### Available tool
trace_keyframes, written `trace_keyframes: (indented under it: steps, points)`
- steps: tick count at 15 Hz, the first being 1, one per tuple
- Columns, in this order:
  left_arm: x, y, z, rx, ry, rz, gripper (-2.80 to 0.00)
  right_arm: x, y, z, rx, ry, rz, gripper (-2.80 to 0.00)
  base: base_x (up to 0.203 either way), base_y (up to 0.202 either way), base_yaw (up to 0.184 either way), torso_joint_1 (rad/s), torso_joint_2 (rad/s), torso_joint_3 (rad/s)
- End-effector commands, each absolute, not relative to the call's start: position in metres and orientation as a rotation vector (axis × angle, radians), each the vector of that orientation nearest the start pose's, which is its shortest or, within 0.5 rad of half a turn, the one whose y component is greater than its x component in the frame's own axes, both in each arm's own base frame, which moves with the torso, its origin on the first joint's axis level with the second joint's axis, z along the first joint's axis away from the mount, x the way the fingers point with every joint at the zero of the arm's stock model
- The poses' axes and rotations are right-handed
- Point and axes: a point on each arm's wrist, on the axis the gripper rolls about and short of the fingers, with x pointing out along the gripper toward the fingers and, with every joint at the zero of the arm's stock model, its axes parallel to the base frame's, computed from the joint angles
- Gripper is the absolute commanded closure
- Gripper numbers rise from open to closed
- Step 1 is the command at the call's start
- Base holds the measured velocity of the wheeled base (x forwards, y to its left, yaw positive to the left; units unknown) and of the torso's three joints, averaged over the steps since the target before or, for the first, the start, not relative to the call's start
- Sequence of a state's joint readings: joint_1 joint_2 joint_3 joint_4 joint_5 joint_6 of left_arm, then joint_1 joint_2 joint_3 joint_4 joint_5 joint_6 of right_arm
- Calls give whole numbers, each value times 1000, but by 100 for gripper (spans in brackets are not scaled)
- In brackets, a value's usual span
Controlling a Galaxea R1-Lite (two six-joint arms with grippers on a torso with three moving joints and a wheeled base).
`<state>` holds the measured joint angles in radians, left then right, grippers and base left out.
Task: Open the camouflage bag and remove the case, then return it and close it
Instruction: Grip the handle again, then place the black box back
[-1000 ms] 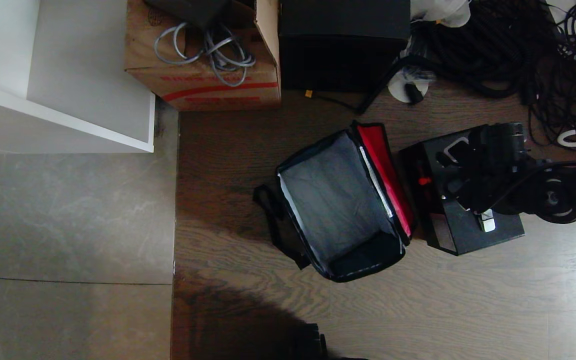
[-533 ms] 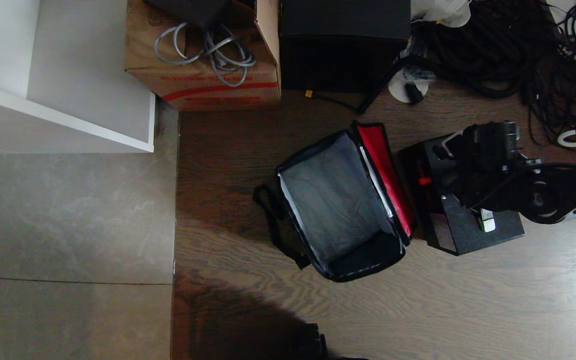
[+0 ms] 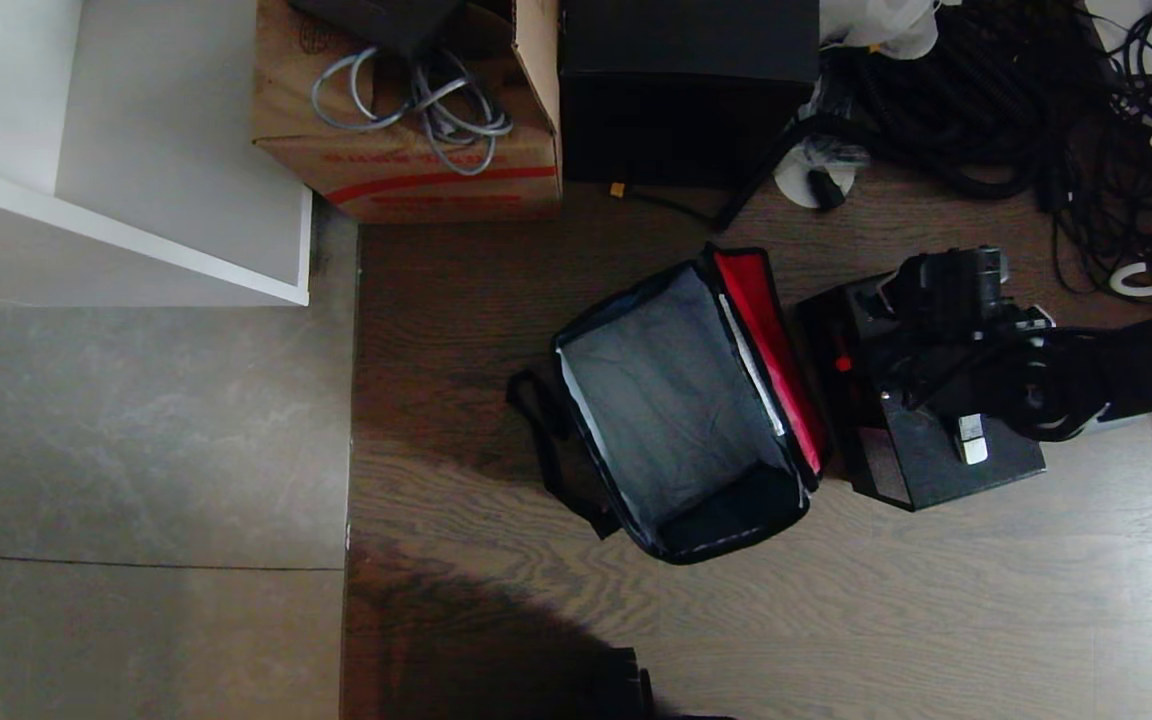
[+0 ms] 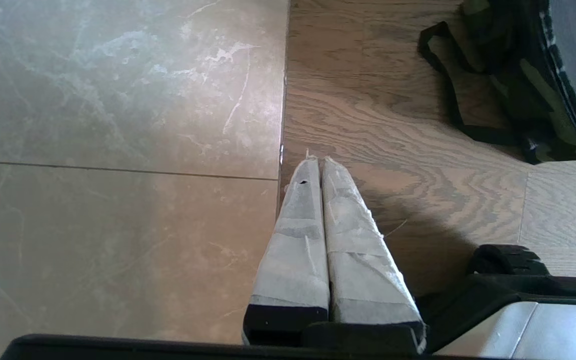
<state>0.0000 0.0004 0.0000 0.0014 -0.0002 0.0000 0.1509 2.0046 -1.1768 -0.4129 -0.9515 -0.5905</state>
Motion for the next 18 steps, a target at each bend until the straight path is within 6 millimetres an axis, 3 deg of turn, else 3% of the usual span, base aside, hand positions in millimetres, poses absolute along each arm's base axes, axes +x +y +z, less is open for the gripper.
trace_keyframes:
  steps: [1,8,18]
  points:
    - [-23,0,75,0,3,-1,0,391,27,150,-776,620,-699,-280,0,0,0,0,0,0]
    - [-23,0,75,0,2,0,0,401,-3,160,-749,625,-777,-280,0,0,0,0,0,0]
    - [-23,0,75,0,3,-1,0,411,-26,142,-762,696,-805,-280,0,0,0,0,0,0]
